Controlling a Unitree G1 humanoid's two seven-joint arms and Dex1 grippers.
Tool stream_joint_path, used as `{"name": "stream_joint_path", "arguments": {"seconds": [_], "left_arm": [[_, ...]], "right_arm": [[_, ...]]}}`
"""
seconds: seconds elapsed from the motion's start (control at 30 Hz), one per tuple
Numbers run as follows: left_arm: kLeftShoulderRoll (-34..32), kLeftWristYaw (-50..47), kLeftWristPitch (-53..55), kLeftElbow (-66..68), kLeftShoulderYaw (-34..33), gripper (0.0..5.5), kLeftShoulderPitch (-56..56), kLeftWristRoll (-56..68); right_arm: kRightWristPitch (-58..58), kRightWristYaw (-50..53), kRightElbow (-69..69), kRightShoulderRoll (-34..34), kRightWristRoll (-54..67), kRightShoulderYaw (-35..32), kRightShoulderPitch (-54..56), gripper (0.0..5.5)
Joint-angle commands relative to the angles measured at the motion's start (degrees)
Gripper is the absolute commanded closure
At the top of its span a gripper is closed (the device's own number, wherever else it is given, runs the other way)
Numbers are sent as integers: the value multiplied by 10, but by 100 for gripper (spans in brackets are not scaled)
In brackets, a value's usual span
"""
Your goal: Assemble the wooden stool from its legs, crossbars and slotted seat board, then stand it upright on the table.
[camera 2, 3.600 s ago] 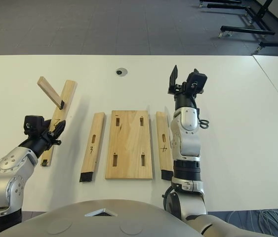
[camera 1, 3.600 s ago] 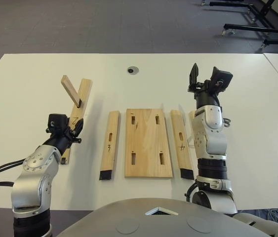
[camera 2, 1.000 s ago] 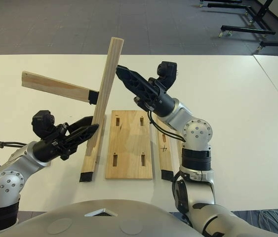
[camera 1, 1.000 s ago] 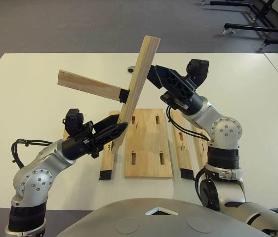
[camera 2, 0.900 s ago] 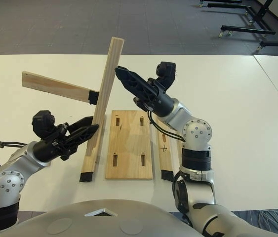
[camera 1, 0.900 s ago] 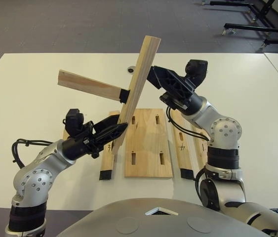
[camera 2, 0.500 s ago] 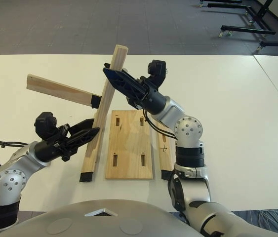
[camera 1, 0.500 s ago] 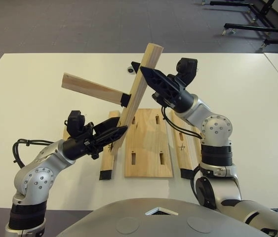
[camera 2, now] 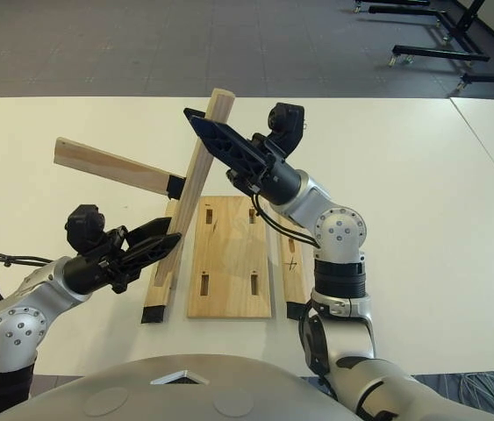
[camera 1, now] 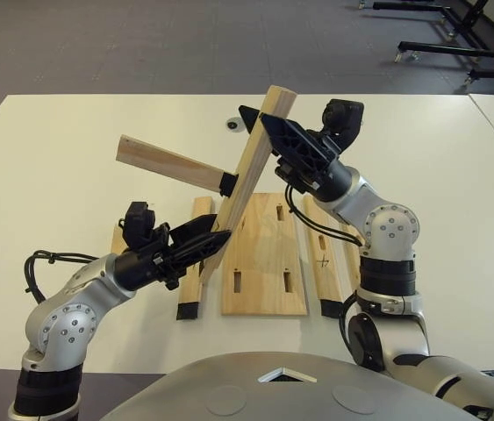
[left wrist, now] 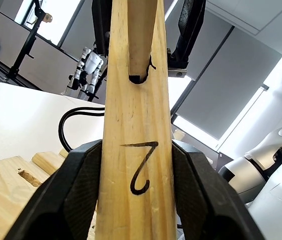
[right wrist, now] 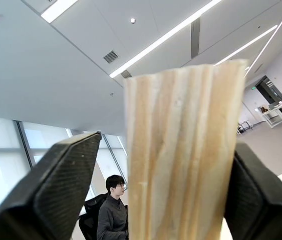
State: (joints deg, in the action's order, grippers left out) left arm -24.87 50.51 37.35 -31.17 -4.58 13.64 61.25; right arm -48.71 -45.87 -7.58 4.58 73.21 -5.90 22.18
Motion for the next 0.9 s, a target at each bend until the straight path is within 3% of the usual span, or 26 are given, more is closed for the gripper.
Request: {"name": "stream_joint_path", "arguments": {"seconds": [0.03,0.17,0.37,0.4,0.6,0.77,0.9], "left_arm": [[2,-15,-1,-6,-2,348,4,9],[10,-31,-5,2,-12,348,0,19],[26,-39,-16,14,-11,348,2,6],[28,-40,-15,11,-11,310,6,6],[31,-63,-9,4,-9,201,23,4],[14,-78,5,1,-22,116,36,17],[-7,-92,17,5,-51,114,30,39]], "right_arm": [[-5,-6,-14,7,11,-3,-2,259],[-2,-18,-17,16,5,-4,-4,340],[37,-73,-22,64,-66,12,-6,341],[43,-84,-26,71,-79,20,-6,341],[130,-133,-53,109,-191,56,-5,344],[198,-124,-47,103,-213,21,2,344],[240,-115,-26,116,-233,-12,1,344]]}}
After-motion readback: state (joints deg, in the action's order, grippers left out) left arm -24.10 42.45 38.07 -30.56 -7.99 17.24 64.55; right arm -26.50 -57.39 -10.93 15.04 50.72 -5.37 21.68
